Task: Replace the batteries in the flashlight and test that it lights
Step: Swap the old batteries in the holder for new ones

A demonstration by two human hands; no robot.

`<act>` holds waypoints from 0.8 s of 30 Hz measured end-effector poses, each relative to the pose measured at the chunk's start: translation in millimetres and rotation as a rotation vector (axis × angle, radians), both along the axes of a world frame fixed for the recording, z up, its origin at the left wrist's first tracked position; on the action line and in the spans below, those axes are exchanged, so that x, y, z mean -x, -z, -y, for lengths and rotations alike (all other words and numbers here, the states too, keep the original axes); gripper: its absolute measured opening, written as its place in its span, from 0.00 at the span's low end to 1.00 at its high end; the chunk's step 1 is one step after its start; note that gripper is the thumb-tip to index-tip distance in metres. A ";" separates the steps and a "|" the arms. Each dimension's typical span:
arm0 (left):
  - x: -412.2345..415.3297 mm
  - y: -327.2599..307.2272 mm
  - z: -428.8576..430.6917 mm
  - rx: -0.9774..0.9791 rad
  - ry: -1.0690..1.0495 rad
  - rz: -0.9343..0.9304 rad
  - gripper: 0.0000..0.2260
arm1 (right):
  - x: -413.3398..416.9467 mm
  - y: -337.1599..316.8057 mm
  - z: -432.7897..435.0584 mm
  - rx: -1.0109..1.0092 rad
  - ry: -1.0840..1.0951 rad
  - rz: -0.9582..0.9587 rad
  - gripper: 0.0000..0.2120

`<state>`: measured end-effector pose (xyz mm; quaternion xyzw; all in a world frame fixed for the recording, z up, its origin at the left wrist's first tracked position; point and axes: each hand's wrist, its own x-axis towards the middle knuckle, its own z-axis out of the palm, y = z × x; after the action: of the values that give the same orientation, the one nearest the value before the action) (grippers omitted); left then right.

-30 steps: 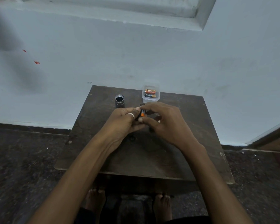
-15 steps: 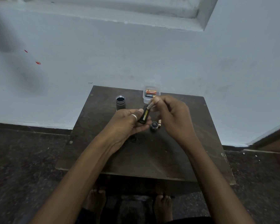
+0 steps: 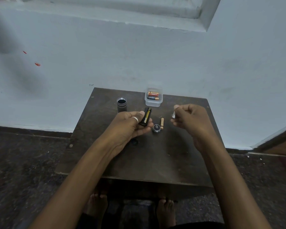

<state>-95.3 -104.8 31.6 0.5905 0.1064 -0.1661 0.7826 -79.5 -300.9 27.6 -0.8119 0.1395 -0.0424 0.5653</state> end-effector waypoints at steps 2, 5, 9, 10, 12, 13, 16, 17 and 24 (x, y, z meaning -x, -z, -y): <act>0.0 -0.1 0.0 -0.003 0.001 -0.003 0.11 | -0.6 3.9 5.7 0.332 -0.016 -0.033 0.14; 0.2 -0.5 -0.1 -0.008 0.002 0.000 0.11 | -0.1 9.1 10.2 0.632 -0.033 -0.096 0.13; 1.0 -0.8 -0.6 -0.009 0.004 0.000 0.11 | 0.0 12.4 11.5 0.759 -0.042 -0.161 0.15; 1.0 -0.7 -0.9 -0.010 0.005 -0.001 0.11 | 0.2 12.7 11.3 0.775 -0.045 -0.159 0.15; 0.8 -0.3 -1.4 -0.010 0.007 -0.004 0.11 | 0.9 12.1 9.7 0.799 -0.050 -0.153 0.15; 0.7 -0.1 -1.6 -0.010 0.008 -0.002 0.11 | 1.0 12.1 8.7 0.804 -0.054 -0.149 0.15; 0.3 0.1 -1.2 -0.013 0.008 0.002 0.11 | 1.9 11.3 4.9 0.813 -0.071 -0.141 0.15; 0.3 0.1 -1.0 -0.016 0.008 0.002 0.11 | 2.0 11.5 3.4 0.819 -0.076 -0.132 0.15; 0.9 -0.2 -1.5 -0.011 0.005 -0.008 0.10 | 1.2 12.3 -4.5 0.804 -0.117 -0.058 0.18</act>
<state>-96.1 -103.3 31.8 0.5942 0.1090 -0.1701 0.7785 -80.7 -296.4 15.3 -0.9756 0.0815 -0.0385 0.2003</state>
